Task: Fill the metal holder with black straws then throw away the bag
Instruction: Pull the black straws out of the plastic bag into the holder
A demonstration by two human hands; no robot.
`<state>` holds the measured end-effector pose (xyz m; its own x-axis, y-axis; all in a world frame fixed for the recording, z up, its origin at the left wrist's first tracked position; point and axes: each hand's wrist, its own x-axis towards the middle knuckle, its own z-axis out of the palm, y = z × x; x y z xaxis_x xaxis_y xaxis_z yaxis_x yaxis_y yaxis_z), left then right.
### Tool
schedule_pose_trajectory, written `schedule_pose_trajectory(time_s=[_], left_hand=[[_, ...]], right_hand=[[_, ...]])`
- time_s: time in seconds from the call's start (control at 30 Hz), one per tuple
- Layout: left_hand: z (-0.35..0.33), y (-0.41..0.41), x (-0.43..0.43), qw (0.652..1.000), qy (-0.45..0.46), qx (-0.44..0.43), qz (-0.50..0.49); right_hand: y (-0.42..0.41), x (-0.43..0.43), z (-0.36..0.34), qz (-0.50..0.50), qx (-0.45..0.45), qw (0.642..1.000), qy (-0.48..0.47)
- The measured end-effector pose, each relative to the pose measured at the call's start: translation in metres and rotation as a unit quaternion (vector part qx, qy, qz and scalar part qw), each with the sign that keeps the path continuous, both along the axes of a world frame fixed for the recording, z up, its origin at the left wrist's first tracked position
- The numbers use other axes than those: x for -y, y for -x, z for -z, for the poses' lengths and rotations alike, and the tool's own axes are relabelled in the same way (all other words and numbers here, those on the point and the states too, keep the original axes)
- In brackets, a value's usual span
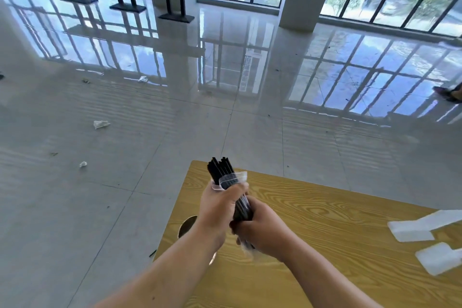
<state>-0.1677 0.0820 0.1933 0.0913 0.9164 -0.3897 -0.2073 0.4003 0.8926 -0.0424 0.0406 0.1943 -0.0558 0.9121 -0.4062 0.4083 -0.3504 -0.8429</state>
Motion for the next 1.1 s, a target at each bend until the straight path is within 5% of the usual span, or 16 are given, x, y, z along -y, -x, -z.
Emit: schedule_pose_trajectory(time_s=[0.27, 0.57, 1.1], left_hand=[[-0.006, 0.028, -0.021, 0.998, -0.016, 0.056, 0.008], [0.019, 0.042, 0.004, 0.988, 0.107, 0.084, 0.076], [0.075, 0.036, 0.063, 0.948, 0.275, 0.152, 0.049]], right_hand=[[0.028, -0.013, -0.015, -0.002, 0.043, 0.999, 0.005], [0.023, -0.022, -0.030, -0.100, 0.162, 0.981, 0.026], [0.045, -0.023, -0.010, -0.275, 0.386, 0.861, 0.185]])
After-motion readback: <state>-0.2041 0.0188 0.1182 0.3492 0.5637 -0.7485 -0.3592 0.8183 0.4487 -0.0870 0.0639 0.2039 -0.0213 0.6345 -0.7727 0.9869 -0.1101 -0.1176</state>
